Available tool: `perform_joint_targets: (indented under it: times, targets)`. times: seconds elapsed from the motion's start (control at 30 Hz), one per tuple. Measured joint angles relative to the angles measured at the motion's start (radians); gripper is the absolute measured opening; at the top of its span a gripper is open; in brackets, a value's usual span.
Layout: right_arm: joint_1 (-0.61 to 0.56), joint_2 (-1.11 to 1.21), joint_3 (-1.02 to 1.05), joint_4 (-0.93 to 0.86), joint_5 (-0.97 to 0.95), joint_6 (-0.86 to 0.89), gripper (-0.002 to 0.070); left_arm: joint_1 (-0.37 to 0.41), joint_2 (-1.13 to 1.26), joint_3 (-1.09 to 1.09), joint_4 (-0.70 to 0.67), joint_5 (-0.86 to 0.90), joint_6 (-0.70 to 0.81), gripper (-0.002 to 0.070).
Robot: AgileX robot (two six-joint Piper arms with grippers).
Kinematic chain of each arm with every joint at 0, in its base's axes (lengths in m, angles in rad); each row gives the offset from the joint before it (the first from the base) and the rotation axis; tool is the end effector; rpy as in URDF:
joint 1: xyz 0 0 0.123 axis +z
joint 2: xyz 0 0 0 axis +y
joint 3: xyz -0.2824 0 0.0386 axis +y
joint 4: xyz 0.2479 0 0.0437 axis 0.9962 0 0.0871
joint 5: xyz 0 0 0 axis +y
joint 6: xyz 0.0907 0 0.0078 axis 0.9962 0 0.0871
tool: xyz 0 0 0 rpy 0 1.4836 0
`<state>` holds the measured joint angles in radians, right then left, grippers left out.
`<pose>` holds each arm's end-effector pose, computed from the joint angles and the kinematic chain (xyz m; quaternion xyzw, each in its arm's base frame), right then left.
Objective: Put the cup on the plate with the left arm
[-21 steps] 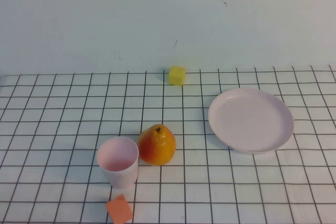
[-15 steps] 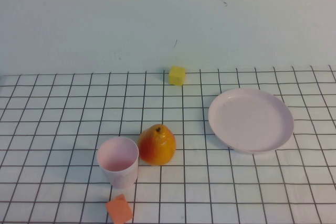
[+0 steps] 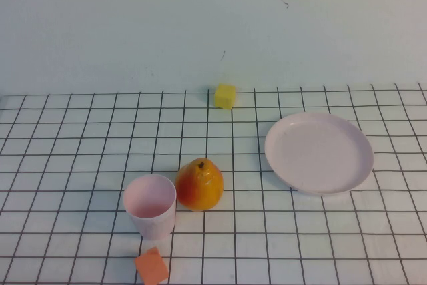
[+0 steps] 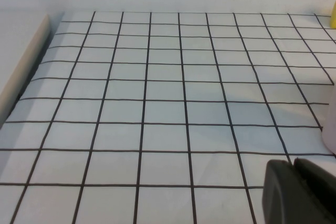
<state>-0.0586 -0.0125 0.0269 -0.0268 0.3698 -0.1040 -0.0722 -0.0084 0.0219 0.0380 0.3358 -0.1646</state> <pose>0.0525 -0.0040 0.1714 -0.0254 0.8035 -0.0596 0.5918 0.0536 -0.0027 0.1759 -0.0262 0.7929 -0.0561 0.6061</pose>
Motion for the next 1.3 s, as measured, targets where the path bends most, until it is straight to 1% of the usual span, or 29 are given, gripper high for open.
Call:
perform_joint_targets:
  times: [0.6,0.7,0.93,1.03,1.23,1.3]
  targets:
    - [0.0,0.0,0.0,0.0,0.0,0.0,-0.0002,-0.001,0.0,0.0,0.002,-0.017,0.0,-0.0002]
    - [0.0,0.0,0.0,0.0,0.0,0.0,-0.0002,-0.001,0.0,0.006,0.022,-0.098,0.006,-0.0002]
    - [0.0,0.0,0.0,0.0,0.0,0.0,-0.0002,-0.001,0.0,0.006,0.038,-0.462,0.008,-0.0002]
    - [0.0,0.0,0.0,0.0,0.0,0.0,-0.0002,-0.001,0.0,0.006,0.038,-0.56,0.008,-0.0002]
    - [0.0,0.0,0.0,0.0,0.0,0.0,-0.0002,-0.001,0.0,0.006,0.038,-0.592,0.008,-0.0002]
    - [0.0,0.0,0.0,0.0,0.0,0.0,-0.0002,-0.001,0.0,0.006,0.038,-0.592,0.03,-0.0002]
